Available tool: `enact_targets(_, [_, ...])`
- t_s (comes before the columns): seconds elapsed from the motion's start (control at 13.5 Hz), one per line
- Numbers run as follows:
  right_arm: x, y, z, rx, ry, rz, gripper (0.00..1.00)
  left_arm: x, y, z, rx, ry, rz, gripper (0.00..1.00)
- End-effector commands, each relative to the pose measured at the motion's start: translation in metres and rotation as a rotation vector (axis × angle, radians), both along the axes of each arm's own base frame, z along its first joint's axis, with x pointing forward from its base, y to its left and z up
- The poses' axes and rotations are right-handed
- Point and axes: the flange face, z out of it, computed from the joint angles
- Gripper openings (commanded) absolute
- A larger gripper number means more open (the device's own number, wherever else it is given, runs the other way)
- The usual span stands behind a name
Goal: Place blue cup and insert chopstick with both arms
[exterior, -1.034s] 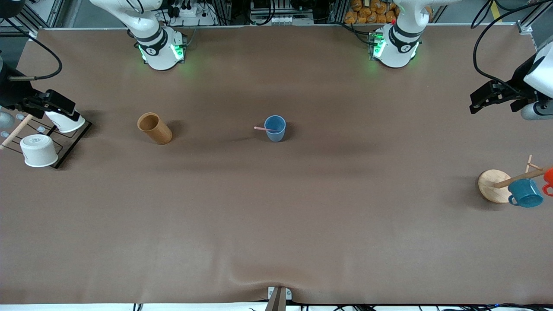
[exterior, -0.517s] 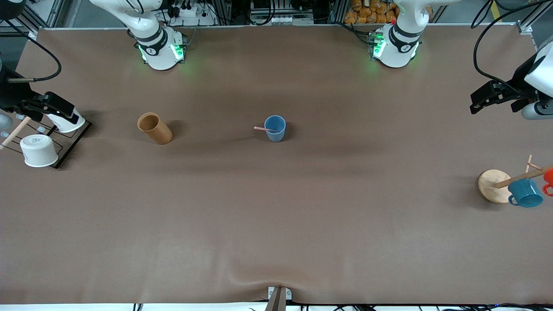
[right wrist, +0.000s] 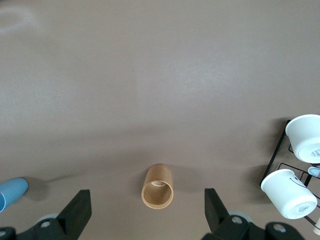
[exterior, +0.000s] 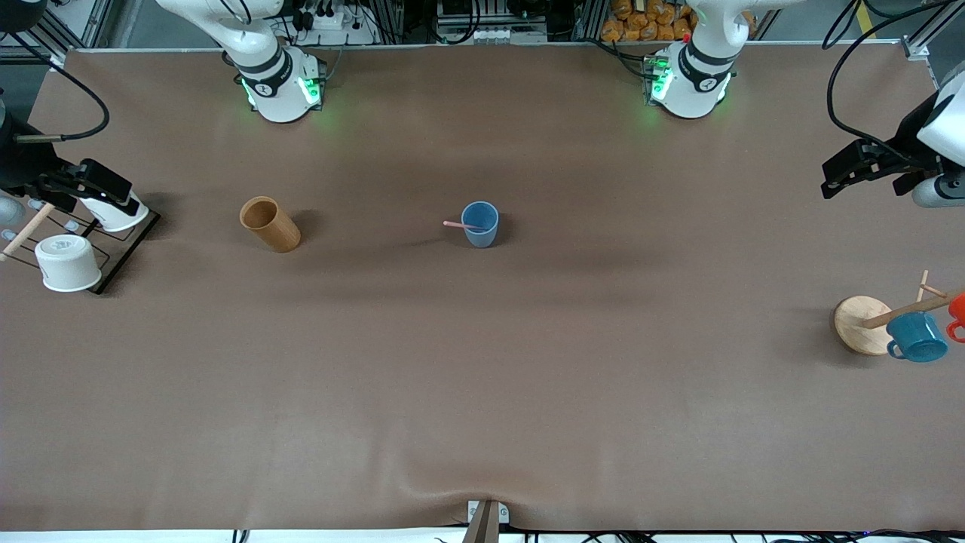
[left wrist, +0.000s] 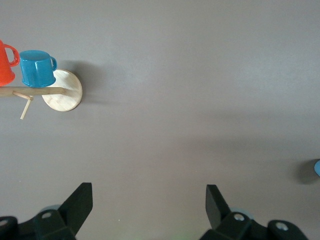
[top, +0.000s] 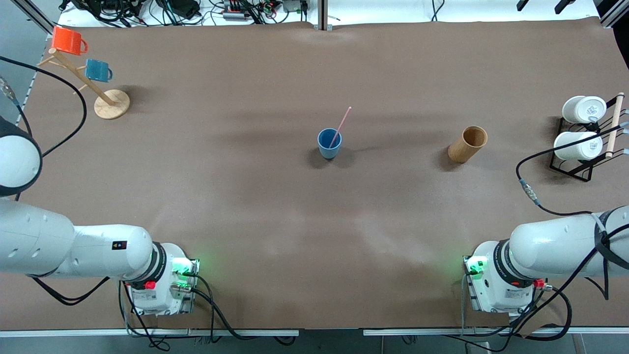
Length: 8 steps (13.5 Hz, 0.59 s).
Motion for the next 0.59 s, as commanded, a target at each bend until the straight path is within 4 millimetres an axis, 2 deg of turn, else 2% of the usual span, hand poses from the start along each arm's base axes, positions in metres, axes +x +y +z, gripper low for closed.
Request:
enact_targets(0.0, [0.0027,-0.0021,0.0043,-0.018,-0.006,0.007,1.00,-0.0023,0.0003,0.0145,-0.016,-0.029,-0.021,1.00])
enact_targets(0.52, [0.0029,-0.0027,0.0052,-0.016,-0.009,0.007,1.00,-0.0038,-0.0057,0.0150,-0.016,-0.022,-0.035,1.00])
